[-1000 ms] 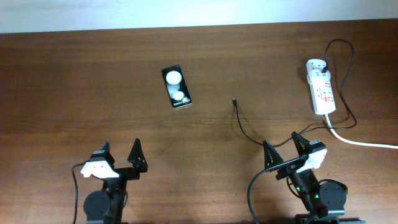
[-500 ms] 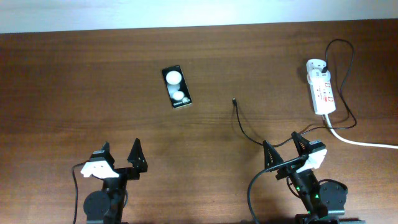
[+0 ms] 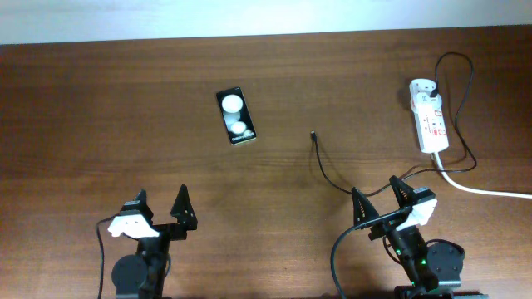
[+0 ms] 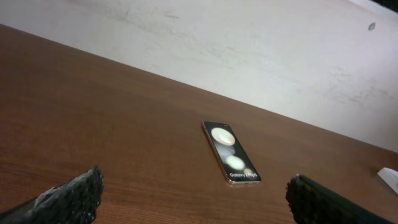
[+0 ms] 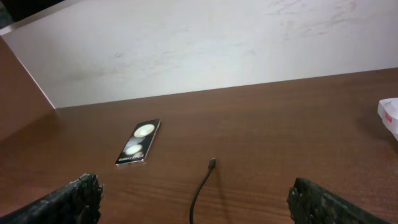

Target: Plug charger to phone and switch on socket

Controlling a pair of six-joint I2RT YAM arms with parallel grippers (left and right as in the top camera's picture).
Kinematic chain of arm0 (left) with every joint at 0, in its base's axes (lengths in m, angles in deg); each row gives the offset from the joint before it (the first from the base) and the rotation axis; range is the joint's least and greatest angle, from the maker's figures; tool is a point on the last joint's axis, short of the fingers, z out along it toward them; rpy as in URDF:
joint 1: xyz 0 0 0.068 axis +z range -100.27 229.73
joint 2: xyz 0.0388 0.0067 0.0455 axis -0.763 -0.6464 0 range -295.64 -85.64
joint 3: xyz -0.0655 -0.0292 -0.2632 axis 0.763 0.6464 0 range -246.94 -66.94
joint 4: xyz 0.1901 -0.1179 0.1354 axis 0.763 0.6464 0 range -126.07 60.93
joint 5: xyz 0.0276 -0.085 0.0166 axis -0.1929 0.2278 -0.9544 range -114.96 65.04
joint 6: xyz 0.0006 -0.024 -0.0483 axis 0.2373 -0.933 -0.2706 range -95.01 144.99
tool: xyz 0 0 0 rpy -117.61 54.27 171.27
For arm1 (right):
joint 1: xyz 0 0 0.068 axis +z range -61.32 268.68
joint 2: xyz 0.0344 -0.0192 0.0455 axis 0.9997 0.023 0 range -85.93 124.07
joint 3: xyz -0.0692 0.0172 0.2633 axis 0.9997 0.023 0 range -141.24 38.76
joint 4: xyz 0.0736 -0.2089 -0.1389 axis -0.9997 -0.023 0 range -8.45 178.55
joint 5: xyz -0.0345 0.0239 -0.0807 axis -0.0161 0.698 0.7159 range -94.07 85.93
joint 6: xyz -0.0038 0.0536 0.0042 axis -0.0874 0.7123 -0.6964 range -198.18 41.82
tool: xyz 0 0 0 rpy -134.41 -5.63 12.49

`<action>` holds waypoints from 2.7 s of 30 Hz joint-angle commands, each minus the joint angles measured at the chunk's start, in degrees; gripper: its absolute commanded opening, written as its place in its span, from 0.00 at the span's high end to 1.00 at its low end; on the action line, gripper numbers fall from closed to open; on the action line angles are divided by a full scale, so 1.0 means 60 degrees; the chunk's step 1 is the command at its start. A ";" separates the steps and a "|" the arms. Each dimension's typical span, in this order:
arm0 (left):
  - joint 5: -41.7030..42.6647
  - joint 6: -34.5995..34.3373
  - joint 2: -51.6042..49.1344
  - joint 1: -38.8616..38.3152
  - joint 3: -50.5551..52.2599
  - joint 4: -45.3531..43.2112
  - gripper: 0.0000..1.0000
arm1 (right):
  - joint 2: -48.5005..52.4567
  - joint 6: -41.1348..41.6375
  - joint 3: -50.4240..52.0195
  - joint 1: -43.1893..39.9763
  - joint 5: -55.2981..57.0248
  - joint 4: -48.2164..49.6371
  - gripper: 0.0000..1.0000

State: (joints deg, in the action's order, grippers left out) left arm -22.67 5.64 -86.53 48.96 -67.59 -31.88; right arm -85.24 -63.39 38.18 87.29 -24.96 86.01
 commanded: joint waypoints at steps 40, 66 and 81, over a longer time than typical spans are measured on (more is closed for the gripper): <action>0.2335 0.2914 -1.9566 -0.2084 -1.7274 0.9398 0.01 | -0.0080 0.0022 0.0044 0.0044 0.0055 -0.0069 0.01; -0.0634 0.0652 -2.1642 -0.3096 -1.7274 0.7333 0.01 | -0.0080 0.0022 0.0044 0.0044 0.0055 -0.0069 0.01; -0.1147 -0.0080 -2.2323 -0.3588 -1.7296 0.8972 0.01 | -0.0080 0.0022 0.0044 0.0044 0.0055 -0.0066 0.01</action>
State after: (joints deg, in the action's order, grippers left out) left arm -28.38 4.33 -218.13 27.91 -173.03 23.18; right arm -85.35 -63.37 38.18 87.29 -24.91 85.99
